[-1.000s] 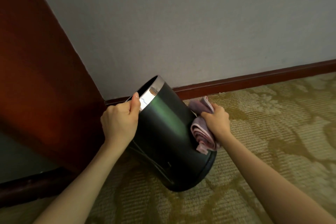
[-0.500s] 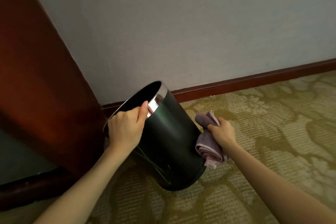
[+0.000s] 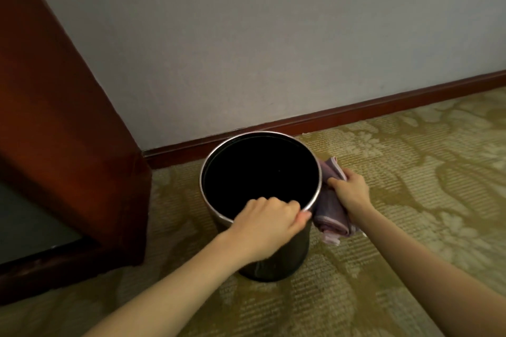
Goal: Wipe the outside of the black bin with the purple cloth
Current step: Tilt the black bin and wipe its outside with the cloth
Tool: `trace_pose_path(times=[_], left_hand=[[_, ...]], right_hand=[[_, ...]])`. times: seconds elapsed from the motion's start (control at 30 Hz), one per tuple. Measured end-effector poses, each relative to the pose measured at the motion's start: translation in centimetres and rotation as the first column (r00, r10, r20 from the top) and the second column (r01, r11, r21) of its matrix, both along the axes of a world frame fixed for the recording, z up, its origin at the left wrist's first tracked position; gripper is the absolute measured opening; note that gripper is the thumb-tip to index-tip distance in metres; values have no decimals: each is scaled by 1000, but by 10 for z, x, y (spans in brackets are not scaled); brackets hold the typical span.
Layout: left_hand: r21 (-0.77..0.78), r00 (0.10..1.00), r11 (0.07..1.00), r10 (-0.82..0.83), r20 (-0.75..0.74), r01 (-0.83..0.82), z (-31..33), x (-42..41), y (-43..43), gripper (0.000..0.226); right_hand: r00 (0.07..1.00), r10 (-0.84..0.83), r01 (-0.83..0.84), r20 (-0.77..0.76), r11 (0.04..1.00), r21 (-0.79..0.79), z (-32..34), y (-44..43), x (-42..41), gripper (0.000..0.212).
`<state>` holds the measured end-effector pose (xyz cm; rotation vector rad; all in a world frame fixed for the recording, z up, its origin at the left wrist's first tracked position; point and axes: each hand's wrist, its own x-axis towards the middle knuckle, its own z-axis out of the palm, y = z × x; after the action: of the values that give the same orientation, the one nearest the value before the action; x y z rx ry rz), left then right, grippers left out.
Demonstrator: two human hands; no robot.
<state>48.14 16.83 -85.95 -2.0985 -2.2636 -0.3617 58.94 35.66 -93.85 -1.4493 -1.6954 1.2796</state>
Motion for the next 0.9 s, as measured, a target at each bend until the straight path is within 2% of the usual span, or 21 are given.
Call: trace_pose_path(times=[0.17, 0.23, 0.3, 0.43, 0.6, 0.9], left_hand=[[-24, 987, 988, -151, -47, 150, 6, -8, -10, 29], [9, 946, 961, -272, -178, 278, 7, -17, -21, 26], [47, 914, 941, -314, -256, 336, 5, -32, -37, 27], [39, 916, 956, -267, -298, 291, 10, -81, -63, 44], [-65, 886, 939, -339, -317, 337, 20, -108, -67, 32], [55, 901, 941, -301, -313, 334, 5, -92, -64, 35]], right_hand=[[996, -83, 84, 13, 996, -40, -10, 4, 24, 25], [995, -100, 100, 4, 993, -61, -15, 2, 27, 25], [995, -98, 97, -8, 992, -85, -19, -3, 27, 24], [992, -116, 108, -53, 985, -135, -30, -16, 20, 30], [988, -136, 118, -72, 970, -214, -45, -31, 12, 25], [985, -167, 155, -47, 970, -186, -42, -35, 27, 30]])
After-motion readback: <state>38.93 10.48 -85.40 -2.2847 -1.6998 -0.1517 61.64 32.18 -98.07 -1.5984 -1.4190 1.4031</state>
